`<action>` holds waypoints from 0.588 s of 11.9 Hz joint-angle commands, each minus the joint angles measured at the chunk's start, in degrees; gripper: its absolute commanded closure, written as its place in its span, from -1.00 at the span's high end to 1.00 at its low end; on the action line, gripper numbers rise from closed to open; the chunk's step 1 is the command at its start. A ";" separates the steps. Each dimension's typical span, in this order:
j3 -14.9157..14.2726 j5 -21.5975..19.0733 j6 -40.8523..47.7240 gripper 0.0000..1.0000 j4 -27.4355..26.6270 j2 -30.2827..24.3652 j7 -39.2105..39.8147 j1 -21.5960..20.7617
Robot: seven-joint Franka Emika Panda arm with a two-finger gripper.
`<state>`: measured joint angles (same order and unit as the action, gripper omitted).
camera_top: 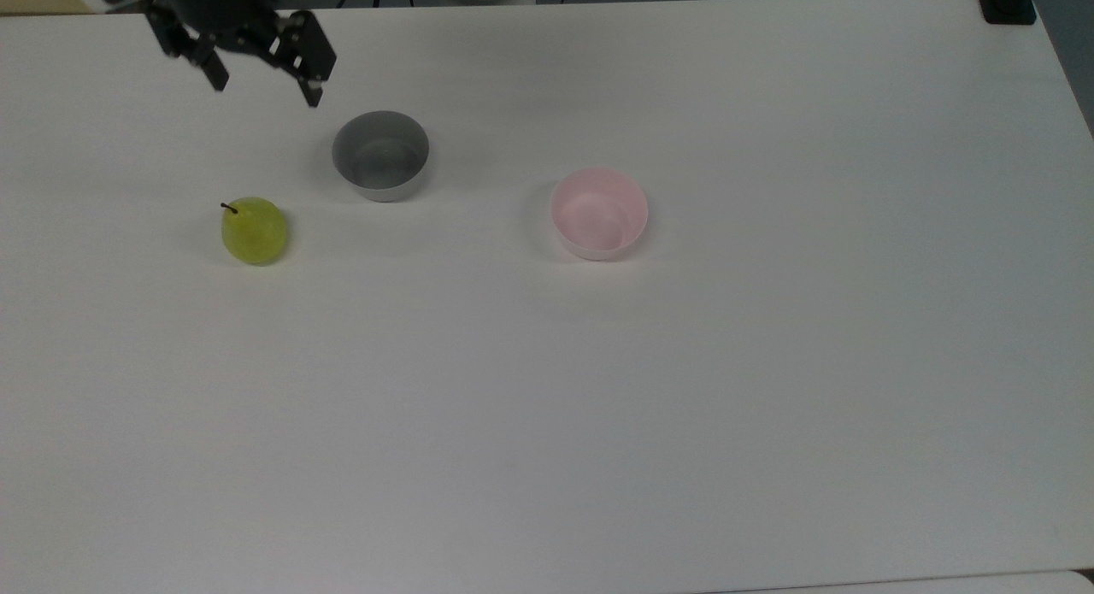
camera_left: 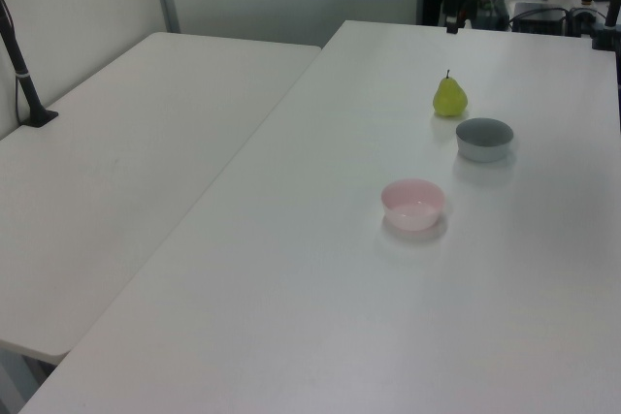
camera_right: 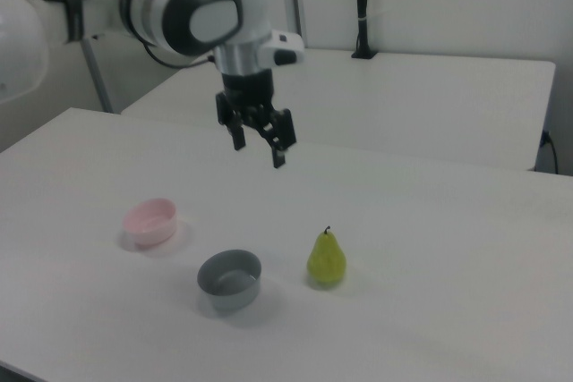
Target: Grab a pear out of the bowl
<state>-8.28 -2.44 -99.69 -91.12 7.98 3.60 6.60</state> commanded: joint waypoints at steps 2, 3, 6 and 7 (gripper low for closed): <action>1.24 -0.29 9.76 1.00 -0.20 -8.93 -6.33 -2.64; 1.24 -0.29 10.65 1.00 -0.29 -10.07 -6.24 -4.04; 1.24 -0.64 8.30 1.00 -0.47 -10.79 2.41 -6.43; 1.33 -0.55 6.55 1.00 -0.81 -10.70 4.64 -6.43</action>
<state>-6.64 -2.44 -89.94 -90.31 -1.99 1.56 0.53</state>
